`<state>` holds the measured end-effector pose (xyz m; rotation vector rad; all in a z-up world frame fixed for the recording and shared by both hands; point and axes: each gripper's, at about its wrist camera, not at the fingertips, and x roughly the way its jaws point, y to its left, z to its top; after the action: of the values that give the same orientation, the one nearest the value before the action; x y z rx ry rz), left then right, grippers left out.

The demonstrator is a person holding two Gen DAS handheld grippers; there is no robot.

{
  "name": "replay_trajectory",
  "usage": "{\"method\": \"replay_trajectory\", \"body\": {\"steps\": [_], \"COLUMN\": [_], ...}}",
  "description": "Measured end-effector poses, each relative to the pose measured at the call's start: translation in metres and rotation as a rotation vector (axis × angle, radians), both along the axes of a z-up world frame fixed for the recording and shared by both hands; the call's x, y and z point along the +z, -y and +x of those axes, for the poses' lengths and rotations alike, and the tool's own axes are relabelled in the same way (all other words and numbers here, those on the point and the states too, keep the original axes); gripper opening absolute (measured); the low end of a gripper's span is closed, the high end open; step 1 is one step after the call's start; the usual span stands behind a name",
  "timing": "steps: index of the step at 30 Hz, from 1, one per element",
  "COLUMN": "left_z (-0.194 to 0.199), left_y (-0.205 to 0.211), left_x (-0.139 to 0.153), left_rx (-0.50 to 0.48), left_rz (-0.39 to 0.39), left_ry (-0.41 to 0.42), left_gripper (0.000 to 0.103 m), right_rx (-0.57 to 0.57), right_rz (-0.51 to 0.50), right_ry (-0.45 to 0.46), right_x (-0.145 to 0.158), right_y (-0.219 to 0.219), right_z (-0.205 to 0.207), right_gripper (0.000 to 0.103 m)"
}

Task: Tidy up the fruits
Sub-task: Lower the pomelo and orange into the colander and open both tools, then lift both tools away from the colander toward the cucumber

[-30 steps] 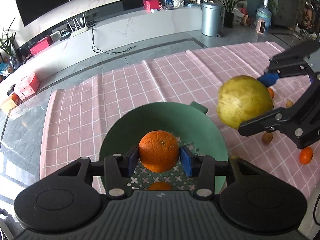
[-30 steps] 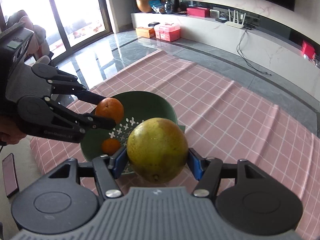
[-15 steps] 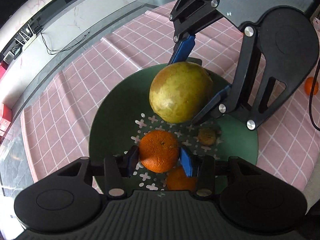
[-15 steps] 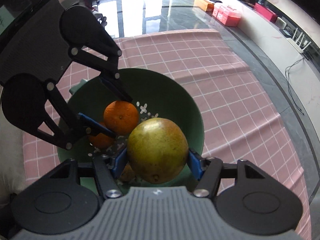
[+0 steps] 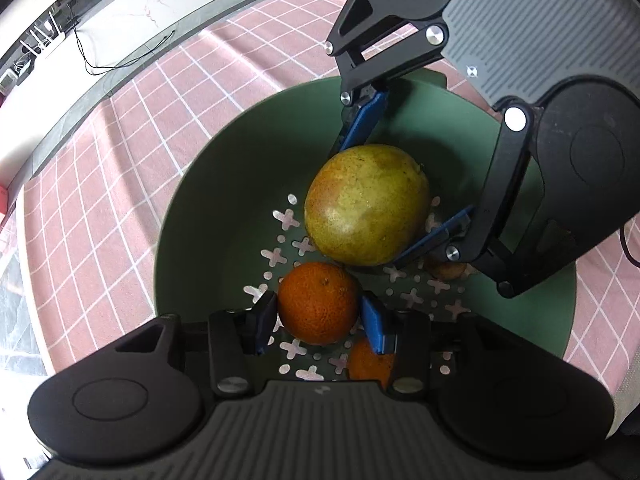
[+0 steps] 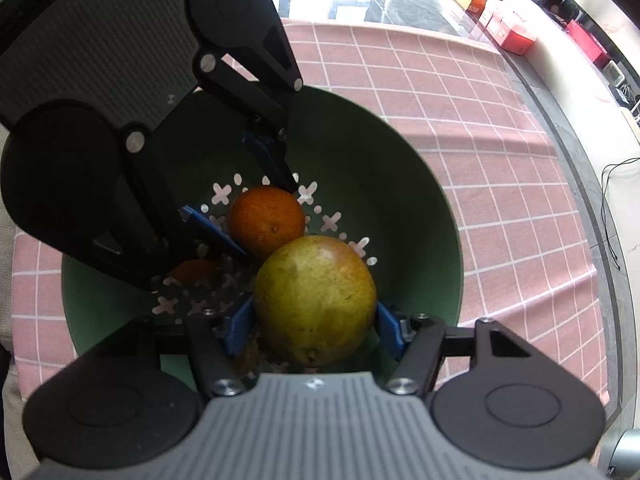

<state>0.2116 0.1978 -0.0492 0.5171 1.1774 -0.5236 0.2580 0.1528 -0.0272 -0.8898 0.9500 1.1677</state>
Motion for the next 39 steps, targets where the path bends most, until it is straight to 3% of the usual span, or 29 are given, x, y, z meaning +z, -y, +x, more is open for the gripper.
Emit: {"method": "replay_trajectory", "body": {"steps": [8, 13, 17, 19, 21, 30, 39], "left_z": [0.002, 0.004, 0.007, 0.007, 0.006, -0.007, -0.046], "left_y": [0.001, 0.001, 0.001, 0.0, 0.0, 0.007, 0.038], "left_x": [0.007, 0.013, 0.014, 0.019, 0.03, 0.082, 0.139], "left_rx": [-0.004, 0.009, 0.036, 0.033, 0.034, 0.035, 0.012], "left_rz": [-0.002, 0.006, 0.003, -0.01, -0.01, 0.0, 0.004], "left_ry": [0.004, 0.021, 0.034, 0.045, 0.069, 0.145, 0.229], "left_gripper": [0.052, 0.061, 0.062, 0.066, 0.066, 0.066, 0.066], "right_rx": [0.002, -0.001, -0.031, -0.036, -0.045, -0.049, -0.087], "right_rz": [-0.003, -0.004, 0.004, 0.019, 0.041, 0.06, 0.121], "right_ry": [-0.037, -0.049, -0.062, -0.041, -0.032, 0.006, 0.065], "right_x": [-0.004, -0.001, 0.002, 0.007, 0.014, 0.059, 0.12], "right_y": [-0.003, -0.001, -0.001, -0.002, -0.002, 0.005, 0.042], "right_z": [0.006, 0.004, 0.009, 0.01, 0.009, 0.0, -0.033], "right_gripper": [0.061, 0.061, 0.062, 0.07, 0.074, 0.072, 0.071]}}
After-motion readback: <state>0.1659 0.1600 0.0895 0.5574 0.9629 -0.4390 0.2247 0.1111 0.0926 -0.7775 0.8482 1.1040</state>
